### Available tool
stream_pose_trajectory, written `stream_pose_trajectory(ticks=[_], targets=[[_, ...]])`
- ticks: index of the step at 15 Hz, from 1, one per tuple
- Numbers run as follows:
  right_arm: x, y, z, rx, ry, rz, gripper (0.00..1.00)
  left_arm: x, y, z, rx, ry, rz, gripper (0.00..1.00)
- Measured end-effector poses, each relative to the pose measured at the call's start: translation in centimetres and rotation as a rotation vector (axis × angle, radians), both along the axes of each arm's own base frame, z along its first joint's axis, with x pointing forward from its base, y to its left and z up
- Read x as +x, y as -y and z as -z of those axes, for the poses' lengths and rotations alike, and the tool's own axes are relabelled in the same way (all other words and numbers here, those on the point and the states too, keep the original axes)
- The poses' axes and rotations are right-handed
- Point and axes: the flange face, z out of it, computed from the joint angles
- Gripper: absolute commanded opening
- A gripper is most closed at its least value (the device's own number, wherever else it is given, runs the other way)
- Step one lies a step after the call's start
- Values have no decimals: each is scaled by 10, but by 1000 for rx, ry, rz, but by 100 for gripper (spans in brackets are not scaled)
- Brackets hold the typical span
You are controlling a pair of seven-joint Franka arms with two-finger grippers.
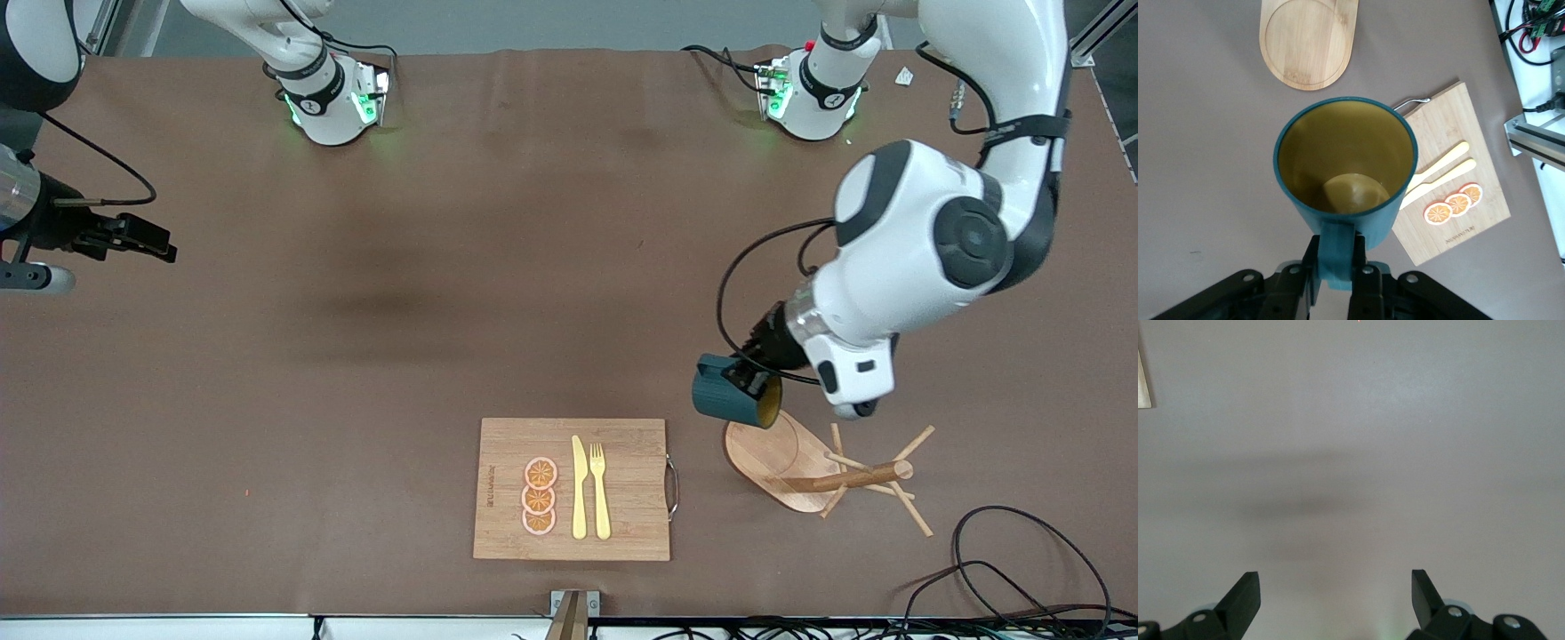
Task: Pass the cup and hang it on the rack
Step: 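Carry the mug with the left gripper toward the wooden rack, then hang the mug on a rack peg with the left gripper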
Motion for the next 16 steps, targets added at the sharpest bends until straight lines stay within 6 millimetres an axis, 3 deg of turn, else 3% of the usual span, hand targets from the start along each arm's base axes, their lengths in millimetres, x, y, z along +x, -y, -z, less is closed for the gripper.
stream_pose_trajectory(ticks=[6,8,16], targets=[[1,0,-3,-1,8,6,100,32,-90,5,-345,-22,-24,0],[0,0,-4,-1,2,7,100,39,-111,11,-408,-10,-24,1],[5,1,-19,-3,17,9,100,57,-142,50,-628,-13,-54,1]])
